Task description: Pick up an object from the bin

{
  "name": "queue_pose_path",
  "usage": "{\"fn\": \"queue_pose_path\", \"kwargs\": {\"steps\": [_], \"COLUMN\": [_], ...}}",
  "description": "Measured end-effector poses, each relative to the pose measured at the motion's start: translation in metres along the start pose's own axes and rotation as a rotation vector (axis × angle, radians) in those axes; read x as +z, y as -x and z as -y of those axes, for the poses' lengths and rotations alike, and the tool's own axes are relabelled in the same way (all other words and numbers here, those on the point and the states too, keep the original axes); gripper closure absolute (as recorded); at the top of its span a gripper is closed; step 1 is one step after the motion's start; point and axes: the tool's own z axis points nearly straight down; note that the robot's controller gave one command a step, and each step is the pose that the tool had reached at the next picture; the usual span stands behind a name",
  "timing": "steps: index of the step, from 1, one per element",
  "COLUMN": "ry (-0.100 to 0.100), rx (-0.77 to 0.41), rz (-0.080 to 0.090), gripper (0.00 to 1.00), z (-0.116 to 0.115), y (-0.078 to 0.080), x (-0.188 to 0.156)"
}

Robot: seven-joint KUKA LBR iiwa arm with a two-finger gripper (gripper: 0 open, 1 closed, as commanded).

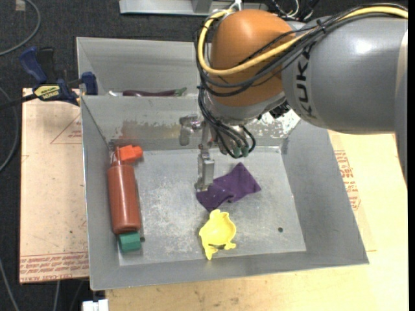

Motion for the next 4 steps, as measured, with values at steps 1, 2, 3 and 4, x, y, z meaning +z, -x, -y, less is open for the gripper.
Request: {"fn": "queue_pose_path", "kwargs": {"steps": [1,2,3,4], "ry": [-0.003,0.002,-0.002,0.000], "rx": [0.009,-0.075,-0.118,-0.203], "rz": [0.014,0.001,0.014,0.005], "gripper": [0.00,0.00,0.00,0.00], "z": [0.024,0.032,0.062,0.074], "y": [-0.002,-0.010,-0.009,-0.013], "x": [0.024,0.062,0.099,0.118]}}
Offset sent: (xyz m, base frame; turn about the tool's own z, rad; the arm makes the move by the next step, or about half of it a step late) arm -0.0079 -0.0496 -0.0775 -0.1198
